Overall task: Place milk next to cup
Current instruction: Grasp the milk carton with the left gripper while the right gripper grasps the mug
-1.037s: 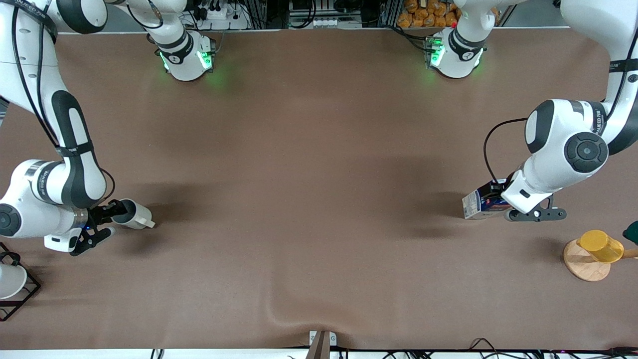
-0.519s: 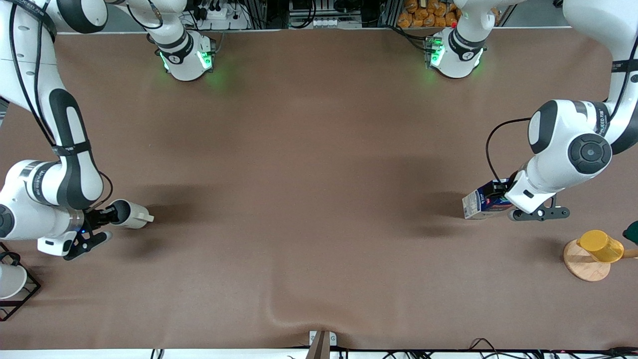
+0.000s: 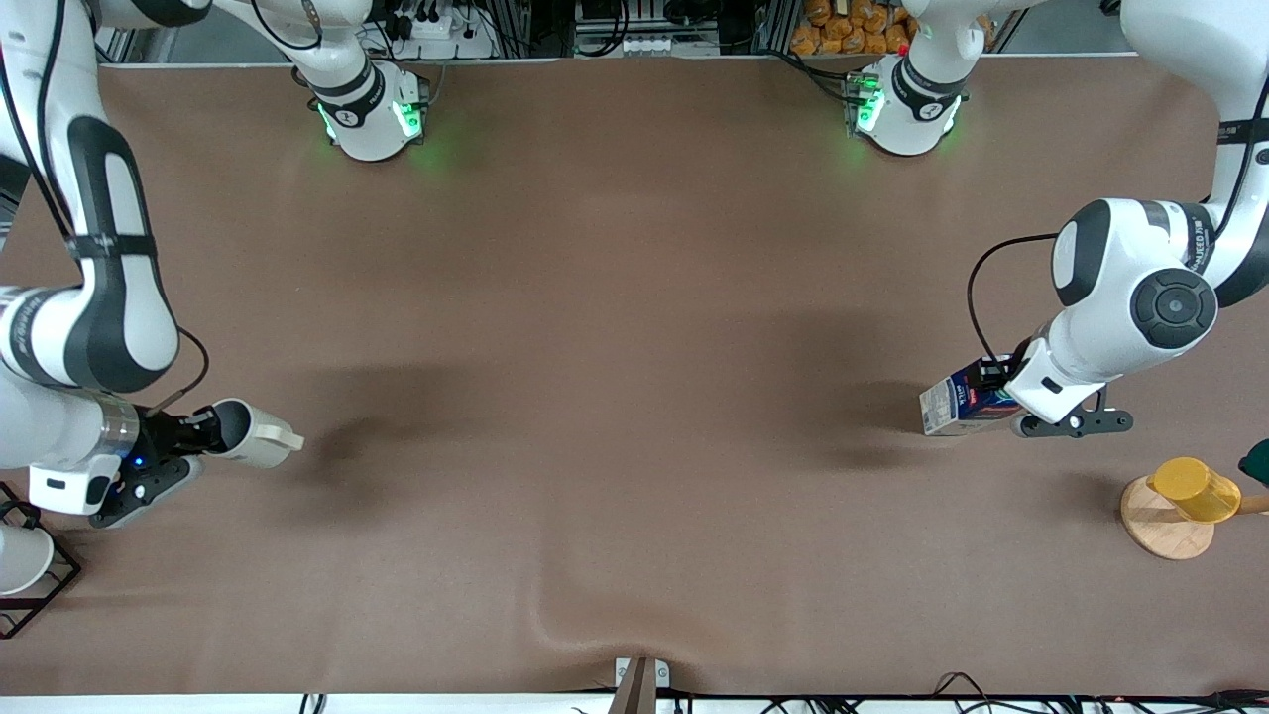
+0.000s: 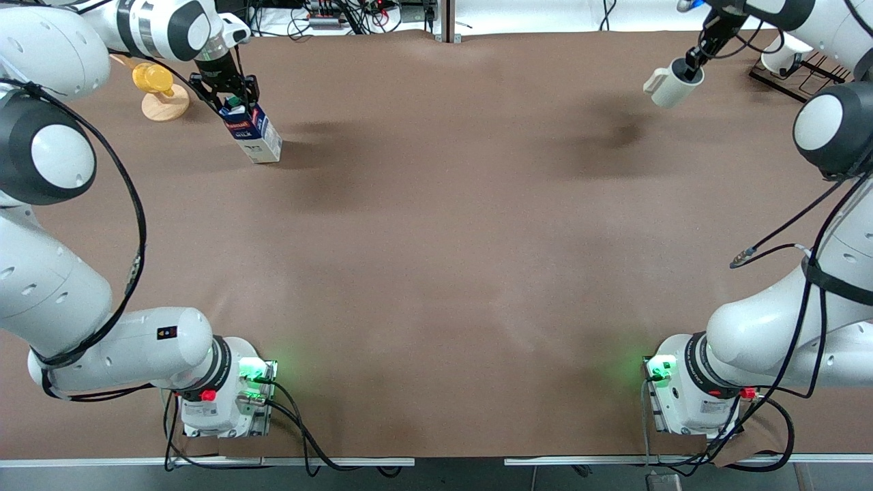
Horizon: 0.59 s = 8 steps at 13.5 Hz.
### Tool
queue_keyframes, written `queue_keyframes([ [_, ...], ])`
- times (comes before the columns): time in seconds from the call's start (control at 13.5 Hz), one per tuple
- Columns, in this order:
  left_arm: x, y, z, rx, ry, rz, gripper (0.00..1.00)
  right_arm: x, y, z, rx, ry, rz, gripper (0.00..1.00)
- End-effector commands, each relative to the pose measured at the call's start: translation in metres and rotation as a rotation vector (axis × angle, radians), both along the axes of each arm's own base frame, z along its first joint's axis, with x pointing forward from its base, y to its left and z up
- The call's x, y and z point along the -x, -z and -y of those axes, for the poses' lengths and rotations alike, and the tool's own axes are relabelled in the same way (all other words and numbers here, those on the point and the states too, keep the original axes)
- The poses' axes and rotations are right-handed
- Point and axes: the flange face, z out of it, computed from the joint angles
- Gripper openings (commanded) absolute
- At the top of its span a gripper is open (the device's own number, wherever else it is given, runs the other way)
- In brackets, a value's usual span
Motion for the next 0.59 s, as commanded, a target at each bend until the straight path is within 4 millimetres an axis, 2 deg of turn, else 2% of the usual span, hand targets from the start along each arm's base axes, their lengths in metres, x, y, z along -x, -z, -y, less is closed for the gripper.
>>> queue_keyframes([
  [0.0,0.0,-0.005,0.003,-0.015,-0.006,0.001,0.53,0.0,-0.045,-0.037,-0.041,-0.037,0.011,0.0],
  [0.15,0.0,-0.009,0.004,-0.017,-0.003,0.008,0.37,-0.003,-0.045,-0.085,-0.081,-0.103,0.019,0.0],
  [0.22,0.0,-0.014,0.003,-0.018,0.002,0.016,0.35,-0.003,-0.04,-0.112,-0.095,-0.123,0.01,0.0],
  [0.37,0.004,-0.025,0.006,-0.028,0.002,-0.002,0.24,0.002,-0.021,-0.172,-0.094,-0.116,-0.025,0.0],
  [0.52,0.001,-0.04,0.01,-0.026,0.007,0.007,0.23,0.011,-0.01,-0.23,-0.085,-0.104,-0.037,0.0],
])
